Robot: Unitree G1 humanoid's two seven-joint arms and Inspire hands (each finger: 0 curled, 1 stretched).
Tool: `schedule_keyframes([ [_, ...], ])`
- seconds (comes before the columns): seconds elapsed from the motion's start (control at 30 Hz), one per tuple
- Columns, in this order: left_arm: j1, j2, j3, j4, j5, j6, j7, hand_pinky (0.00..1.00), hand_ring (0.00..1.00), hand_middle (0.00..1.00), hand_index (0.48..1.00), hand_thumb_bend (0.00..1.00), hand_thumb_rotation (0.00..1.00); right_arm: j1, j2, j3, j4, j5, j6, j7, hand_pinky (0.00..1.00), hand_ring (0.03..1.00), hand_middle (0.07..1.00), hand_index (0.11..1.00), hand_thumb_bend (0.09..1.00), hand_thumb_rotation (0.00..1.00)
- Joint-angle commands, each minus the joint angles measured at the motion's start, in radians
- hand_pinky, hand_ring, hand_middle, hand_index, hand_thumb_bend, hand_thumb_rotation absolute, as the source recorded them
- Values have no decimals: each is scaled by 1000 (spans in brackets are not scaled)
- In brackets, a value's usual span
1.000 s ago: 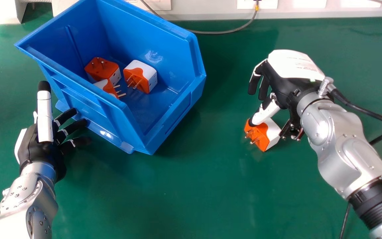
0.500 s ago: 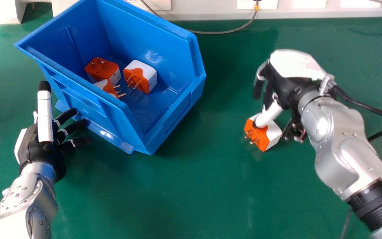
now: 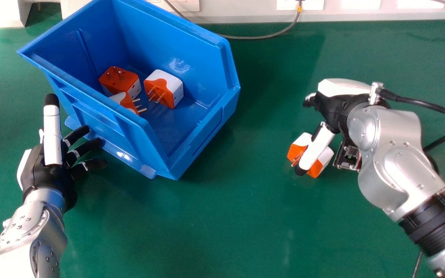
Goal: Pick all objects and put in blue box
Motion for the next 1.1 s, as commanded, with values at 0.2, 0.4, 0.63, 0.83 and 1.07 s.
schedule_keyframes([
  [0.2,21,-2,-3,12,7,29,7,632,726,835,881,868,935,-32,15,23,6,-15,40,39,990,993,994,994,996,256],
  [0.4,25,-3,-2,0,6,36,11,633,727,834,879,867,935,-45,45,56,78,-14,31,32,997,998,999,998,1000,246],
  [0.63,19,-2,0,19,6,27,10,629,727,834,880,866,935,-70,110,89,262,14,-37,-20,1000,1000,1000,1000,1000,249],
  [0.83,22,-9,-4,12,11,29,18,631,722,832,882,866,935,-124,210,108,659,56,-206,-188,996,1000,1000,1000,1000,232],
  [1.07,20,-6,-7,4,10,42,21,625,722,831,881,866,936,-171,241,114,784,69,-249,-222,772,1000,1000,1000,1000,166],
])
